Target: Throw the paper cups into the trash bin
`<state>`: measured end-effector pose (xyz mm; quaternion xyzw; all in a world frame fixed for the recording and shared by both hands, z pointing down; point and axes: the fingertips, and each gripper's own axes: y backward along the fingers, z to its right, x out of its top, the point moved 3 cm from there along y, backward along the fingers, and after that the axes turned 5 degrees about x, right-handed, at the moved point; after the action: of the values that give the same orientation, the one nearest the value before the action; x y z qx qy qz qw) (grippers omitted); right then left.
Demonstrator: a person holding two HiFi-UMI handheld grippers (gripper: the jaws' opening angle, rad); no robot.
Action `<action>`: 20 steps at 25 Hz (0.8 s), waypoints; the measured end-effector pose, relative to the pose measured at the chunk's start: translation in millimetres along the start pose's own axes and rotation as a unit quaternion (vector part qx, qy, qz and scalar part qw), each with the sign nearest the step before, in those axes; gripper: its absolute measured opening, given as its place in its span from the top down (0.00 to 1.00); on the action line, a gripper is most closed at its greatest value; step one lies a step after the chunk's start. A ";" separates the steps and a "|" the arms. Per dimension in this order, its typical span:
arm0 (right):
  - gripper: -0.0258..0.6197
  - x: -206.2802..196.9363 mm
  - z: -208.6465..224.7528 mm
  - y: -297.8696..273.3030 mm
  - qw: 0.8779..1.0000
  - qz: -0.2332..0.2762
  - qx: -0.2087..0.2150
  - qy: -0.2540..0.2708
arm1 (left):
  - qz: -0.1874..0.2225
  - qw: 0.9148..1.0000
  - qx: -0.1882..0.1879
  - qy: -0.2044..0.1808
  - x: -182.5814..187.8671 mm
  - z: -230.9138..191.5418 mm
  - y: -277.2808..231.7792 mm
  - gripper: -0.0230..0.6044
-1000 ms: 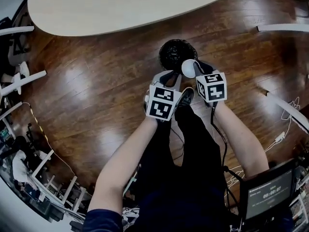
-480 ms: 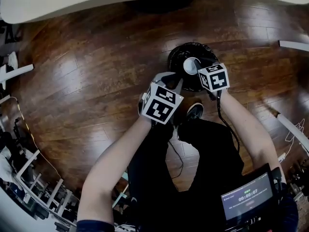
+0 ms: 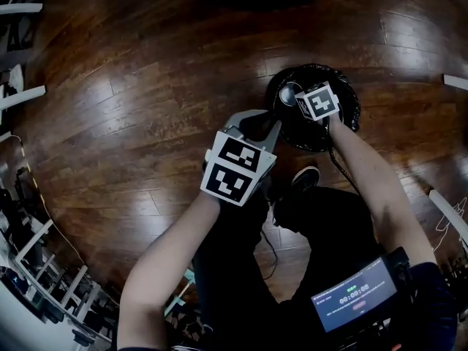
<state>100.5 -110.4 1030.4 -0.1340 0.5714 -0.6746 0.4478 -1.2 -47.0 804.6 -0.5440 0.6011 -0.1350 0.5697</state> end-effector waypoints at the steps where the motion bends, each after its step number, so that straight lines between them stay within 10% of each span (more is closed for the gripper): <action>1: 0.90 -3.8 3.5 -2.9 1.000 -0.004 -0.008 0.006 | 0.004 1.000 0.001 0.003 1.8 -1.1 4.3 0.87; 9: 0.90 -29.5 14.1 -37.0 1.000 -0.017 -0.012 -0.013 | 0.032 0.999 0.002 -0.006 0.1 -7.4 11.1 0.94; 14: 0.71 -16.1 3.7 -11.3 0.999 -0.012 0.002 -0.041 | 0.033 0.999 -0.009 -0.013 1.8 3.4 17.3 0.95; 20: 0.80 37.9 -12.3 39.5 0.985 0.164 -0.014 -0.044 | 0.026 0.999 0.010 0.027 9.7 1.9 51.7 0.94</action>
<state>88.4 -129.0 978.8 -0.0740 0.5747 -0.5775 0.5751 -23.1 -34.8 758.4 -0.5188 0.6285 -0.1408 0.5622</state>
